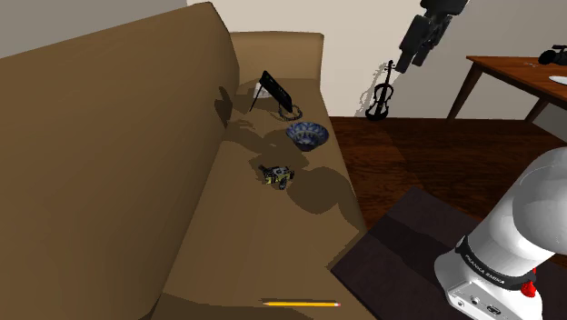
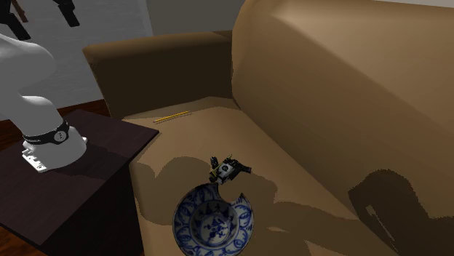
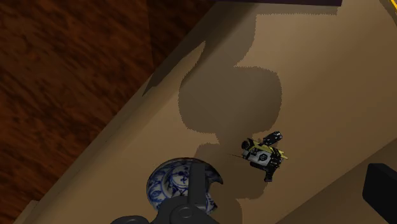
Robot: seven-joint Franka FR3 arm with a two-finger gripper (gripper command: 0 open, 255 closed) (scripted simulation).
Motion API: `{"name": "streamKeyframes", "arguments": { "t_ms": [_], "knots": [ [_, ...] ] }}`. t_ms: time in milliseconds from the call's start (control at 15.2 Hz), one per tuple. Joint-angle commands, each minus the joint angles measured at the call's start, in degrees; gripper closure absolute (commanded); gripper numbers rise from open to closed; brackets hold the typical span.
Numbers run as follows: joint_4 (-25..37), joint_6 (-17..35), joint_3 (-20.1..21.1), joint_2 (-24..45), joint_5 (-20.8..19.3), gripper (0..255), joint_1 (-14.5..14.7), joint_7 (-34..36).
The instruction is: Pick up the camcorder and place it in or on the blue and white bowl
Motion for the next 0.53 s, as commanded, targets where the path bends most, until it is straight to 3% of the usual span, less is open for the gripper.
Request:
{"name": "streamKeyframes", "arguments": {
  "t_ms": [0, 462],
  "knots": [
    [0.0, 0.0, 0.0, 0.0, 0.0, 0, 0.0, 0.0],
    [-2.79, 11.88, 2.57, 10.13, 1.53, 0, 1.32, 2.56]
  ]
}}
